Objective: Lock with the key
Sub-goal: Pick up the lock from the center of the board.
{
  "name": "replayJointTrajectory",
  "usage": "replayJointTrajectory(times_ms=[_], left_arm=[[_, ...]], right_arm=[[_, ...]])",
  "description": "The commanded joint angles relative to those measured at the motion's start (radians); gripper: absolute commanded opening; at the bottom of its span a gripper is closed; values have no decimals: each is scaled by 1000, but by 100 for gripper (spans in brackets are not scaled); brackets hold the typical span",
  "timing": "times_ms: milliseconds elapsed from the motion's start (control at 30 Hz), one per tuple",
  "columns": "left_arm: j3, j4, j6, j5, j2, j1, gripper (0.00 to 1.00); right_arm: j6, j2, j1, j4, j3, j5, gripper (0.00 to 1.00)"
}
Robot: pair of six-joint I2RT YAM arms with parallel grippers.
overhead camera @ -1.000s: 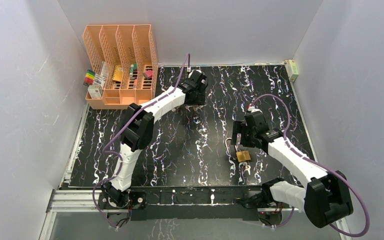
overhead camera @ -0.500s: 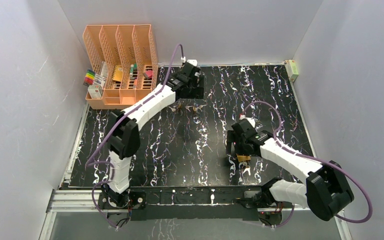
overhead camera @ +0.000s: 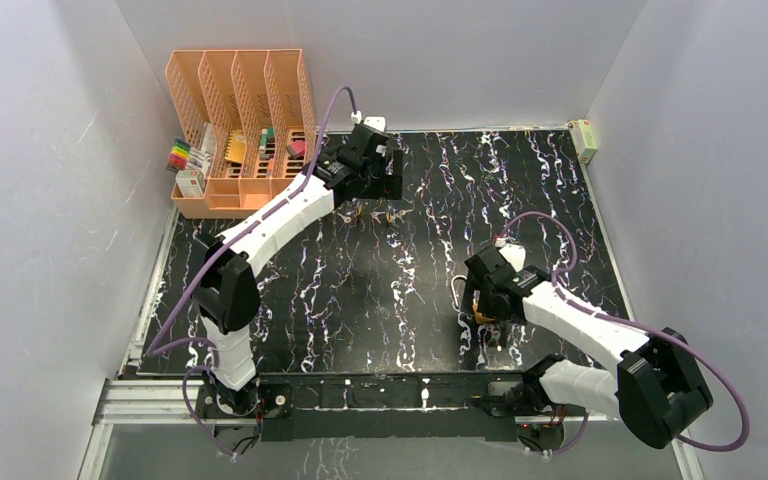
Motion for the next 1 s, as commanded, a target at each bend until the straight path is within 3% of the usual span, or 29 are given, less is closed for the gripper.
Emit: replayJointTrajectory(times_ms=[0, 267, 633, 700, 800, 967], left_arm=[[-17, -20, 13, 21, -77, 1, 87], [-34, -26, 14, 32, -109, 2, 87], [-52, -36, 24, 123, -176, 34, 88], [-122, 28, 52, 247, -210, 73, 89], [-251, 160, 88, 538, -261, 145, 88], [-422, 333, 146, 974, -359, 183, 89]], right_arm=[[33, 25, 3, 23, -14, 6, 95], [24, 145, 3, 46, 8, -32, 93], [-8, 125, 4, 124, -45, -114, 30], [-81, 94, 5, 198, -55, -194, 15], [-201, 11, 7, 315, -51, -374, 3], [-338, -76, 7, 439, 43, -766, 0]])
